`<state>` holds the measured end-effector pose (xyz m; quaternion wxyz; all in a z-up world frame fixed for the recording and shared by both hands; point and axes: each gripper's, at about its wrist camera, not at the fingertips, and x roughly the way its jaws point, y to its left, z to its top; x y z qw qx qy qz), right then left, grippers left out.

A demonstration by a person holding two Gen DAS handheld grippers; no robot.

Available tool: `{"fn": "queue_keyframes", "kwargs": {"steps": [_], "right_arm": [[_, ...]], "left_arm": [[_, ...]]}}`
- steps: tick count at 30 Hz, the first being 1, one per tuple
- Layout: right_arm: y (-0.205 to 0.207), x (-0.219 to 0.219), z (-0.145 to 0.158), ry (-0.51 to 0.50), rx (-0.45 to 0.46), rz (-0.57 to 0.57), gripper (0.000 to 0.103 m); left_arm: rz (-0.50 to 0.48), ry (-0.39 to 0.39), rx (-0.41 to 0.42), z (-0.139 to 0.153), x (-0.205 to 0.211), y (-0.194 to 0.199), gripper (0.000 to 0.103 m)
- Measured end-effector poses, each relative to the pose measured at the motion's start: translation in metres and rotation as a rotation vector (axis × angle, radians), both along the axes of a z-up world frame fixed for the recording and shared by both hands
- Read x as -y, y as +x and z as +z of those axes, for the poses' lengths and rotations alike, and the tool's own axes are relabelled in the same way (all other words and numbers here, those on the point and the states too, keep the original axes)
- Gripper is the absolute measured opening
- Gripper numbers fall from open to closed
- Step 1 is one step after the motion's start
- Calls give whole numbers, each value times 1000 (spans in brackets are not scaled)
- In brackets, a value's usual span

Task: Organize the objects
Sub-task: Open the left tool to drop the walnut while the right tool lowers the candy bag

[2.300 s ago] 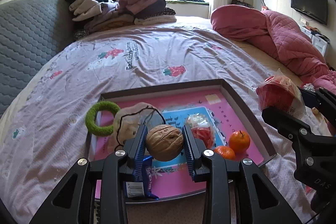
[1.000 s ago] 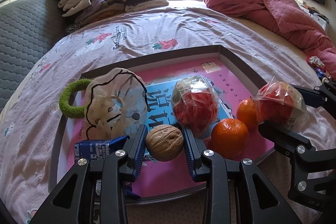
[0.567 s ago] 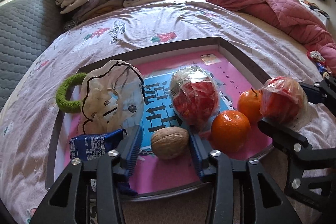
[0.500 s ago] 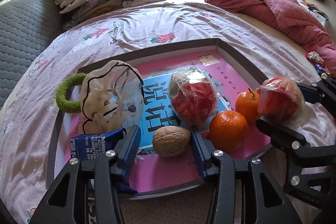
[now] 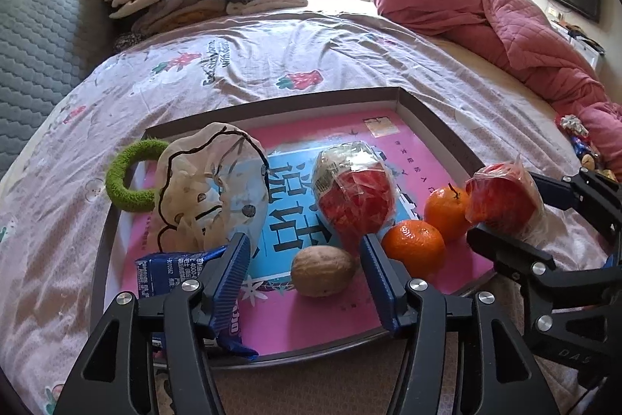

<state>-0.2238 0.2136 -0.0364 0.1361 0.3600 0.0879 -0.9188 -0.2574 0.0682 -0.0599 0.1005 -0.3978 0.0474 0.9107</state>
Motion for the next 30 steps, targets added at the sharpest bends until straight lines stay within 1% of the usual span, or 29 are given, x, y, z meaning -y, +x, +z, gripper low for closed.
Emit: {"fn": "queue_keyframes", "kwargs": {"steps": [8, 17, 20, 26, 30], "right_arm": [[4, -2, 10, -19, -28, 2, 61], [8, -3, 19, -26, -58, 3, 61], [10, -4, 30, -25, -88, 3, 61], [15, -12, 52, -72, -136, -9, 61], [18, -13, 60, -80, -156, -10, 62]], "left_arm": [[8, 9, -10, 8, 3, 5, 60], [22, 20, -43, 25, 7, 13, 60], [29, 22, -64, 34, 9, 18, 60], [51, 35, -106, 54, 15, 26, 61], [61, 38, -128, 64, 17, 31, 65]]}}
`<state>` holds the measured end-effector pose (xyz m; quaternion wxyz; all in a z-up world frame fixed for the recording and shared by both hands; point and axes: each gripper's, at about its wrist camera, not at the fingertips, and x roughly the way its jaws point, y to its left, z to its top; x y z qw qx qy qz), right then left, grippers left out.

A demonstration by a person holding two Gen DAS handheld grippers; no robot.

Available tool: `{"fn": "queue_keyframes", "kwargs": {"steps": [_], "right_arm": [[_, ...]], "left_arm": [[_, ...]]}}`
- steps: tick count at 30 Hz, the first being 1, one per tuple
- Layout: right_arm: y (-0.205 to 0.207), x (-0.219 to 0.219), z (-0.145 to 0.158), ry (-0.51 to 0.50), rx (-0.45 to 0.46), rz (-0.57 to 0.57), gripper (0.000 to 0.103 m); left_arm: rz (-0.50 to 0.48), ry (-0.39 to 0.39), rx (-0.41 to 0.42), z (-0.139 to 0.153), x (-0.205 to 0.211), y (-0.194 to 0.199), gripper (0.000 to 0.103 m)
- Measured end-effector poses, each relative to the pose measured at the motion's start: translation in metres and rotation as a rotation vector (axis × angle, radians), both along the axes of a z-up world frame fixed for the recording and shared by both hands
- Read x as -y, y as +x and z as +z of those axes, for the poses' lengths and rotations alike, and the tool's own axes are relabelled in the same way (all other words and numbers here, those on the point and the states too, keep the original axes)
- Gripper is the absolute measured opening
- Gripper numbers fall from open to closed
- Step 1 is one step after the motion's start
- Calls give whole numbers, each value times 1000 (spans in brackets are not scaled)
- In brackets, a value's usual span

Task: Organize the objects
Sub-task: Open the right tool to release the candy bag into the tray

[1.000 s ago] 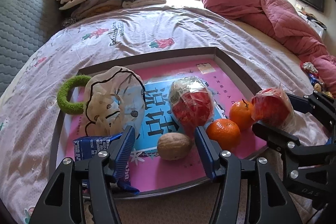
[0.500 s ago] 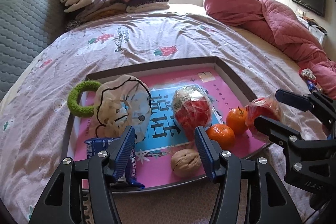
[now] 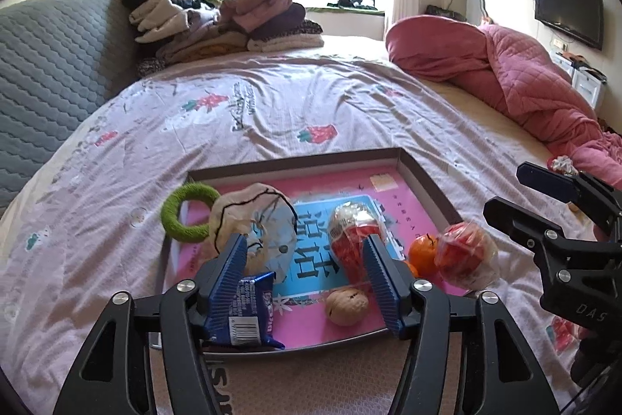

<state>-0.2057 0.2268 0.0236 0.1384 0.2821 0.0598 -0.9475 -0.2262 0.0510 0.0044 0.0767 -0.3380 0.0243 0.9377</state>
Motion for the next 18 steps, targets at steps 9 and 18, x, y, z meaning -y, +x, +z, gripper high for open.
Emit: {"fn": "queue_keyframes", "kwargs": {"steps": [9, 18], "right_arm": [[7, 7, 9, -29, -13, 17, 63], [18, 19, 22, -70, -35, 31, 64]], "left_arm": [[31, 0, -26, 16, 8, 9, 71], [101, 19, -52, 32, 28, 20, 75]]}}
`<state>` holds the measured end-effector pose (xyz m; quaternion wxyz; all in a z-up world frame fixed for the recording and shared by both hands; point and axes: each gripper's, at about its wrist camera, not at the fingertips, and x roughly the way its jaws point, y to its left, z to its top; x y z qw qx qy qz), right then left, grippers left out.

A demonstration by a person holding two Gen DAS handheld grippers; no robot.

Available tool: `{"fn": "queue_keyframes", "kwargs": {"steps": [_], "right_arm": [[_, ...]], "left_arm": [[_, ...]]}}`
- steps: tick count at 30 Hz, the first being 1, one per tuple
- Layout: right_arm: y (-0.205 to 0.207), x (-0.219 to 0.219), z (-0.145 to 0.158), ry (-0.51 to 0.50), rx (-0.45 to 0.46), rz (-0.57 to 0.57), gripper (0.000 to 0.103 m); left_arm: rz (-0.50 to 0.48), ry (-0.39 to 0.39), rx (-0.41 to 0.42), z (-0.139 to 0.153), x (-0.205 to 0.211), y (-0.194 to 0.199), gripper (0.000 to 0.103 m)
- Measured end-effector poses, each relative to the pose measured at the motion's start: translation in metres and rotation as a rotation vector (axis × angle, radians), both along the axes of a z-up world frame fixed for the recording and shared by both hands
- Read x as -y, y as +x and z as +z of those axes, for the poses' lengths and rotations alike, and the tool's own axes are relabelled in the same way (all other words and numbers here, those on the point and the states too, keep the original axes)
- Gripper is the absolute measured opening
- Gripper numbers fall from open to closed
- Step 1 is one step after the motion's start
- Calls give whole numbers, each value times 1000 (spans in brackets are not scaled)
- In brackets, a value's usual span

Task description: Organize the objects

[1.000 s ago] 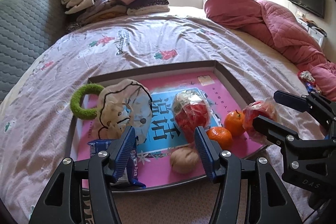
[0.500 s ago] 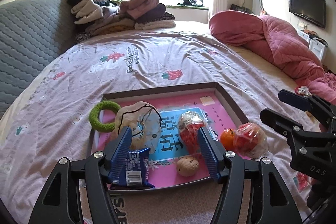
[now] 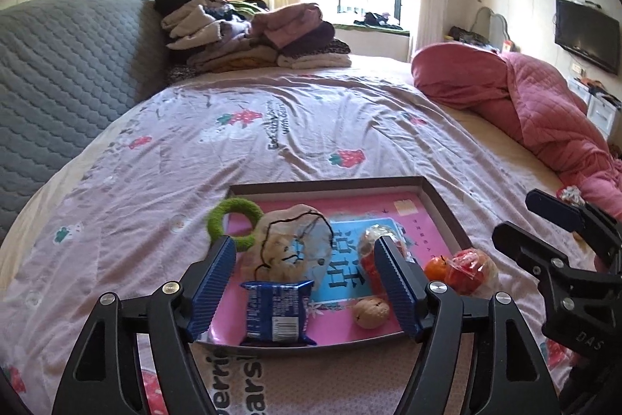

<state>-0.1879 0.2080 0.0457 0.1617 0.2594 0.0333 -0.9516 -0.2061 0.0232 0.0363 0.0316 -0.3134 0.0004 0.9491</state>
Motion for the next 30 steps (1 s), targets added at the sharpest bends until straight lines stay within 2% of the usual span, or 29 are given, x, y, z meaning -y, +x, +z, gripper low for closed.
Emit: {"fn": "queue_keyframes", "kwargs": {"steps": [9, 20, 30], "right_arm": [[22, 14, 26, -57, -55, 33, 67], [48, 32, 43, -37, -114, 22, 68], [66, 35, 63, -59, -129, 13, 71]], "left_arm": [[27, -6, -15, 13, 10, 15, 76], [64, -15, -66, 42, 19, 40, 77], [94, -35, -91, 61, 27, 62, 77]]}}
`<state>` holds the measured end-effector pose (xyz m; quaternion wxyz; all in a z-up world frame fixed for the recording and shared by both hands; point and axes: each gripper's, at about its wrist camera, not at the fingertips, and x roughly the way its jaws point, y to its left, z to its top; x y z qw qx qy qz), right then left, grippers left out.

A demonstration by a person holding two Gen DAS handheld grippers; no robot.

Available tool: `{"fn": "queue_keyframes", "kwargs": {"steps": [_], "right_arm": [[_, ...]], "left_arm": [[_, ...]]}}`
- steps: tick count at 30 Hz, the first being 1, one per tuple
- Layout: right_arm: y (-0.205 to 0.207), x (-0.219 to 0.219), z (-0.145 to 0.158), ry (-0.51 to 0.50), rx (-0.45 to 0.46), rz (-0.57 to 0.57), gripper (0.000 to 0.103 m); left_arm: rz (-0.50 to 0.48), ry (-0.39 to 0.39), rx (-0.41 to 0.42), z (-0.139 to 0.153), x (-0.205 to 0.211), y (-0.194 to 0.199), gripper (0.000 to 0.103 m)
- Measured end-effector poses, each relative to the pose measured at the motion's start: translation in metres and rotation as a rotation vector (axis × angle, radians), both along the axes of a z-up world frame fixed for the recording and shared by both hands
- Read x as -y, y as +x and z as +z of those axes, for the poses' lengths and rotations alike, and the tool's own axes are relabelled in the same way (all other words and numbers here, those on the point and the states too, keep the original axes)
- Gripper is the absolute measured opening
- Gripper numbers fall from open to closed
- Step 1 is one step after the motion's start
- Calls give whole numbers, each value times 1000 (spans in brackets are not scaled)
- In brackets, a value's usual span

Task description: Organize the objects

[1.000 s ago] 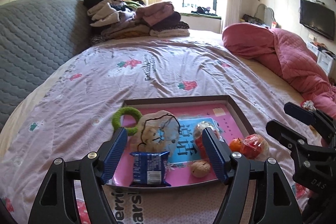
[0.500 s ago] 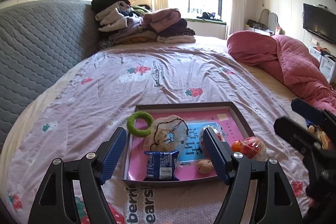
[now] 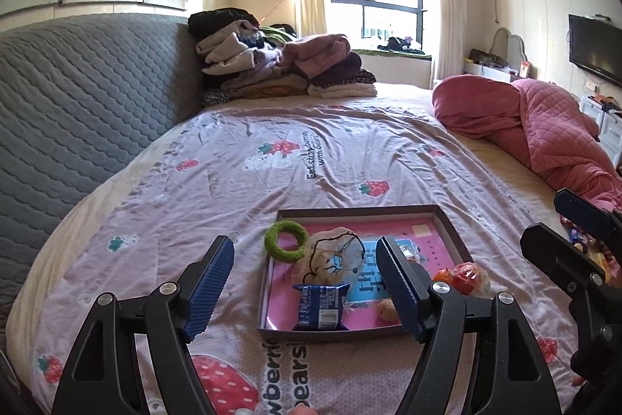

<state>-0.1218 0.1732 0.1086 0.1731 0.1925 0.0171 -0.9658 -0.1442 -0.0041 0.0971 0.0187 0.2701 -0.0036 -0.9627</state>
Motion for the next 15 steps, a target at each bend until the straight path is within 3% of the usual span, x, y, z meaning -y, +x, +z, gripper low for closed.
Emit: {"fn": "queue_keyframes", "kwargs": {"steps": [15], "right_arm": [[20, 0, -2, 13, 39, -56, 73]], "left_arm": [[-20, 17, -15, 5, 6, 36, 77]]}}
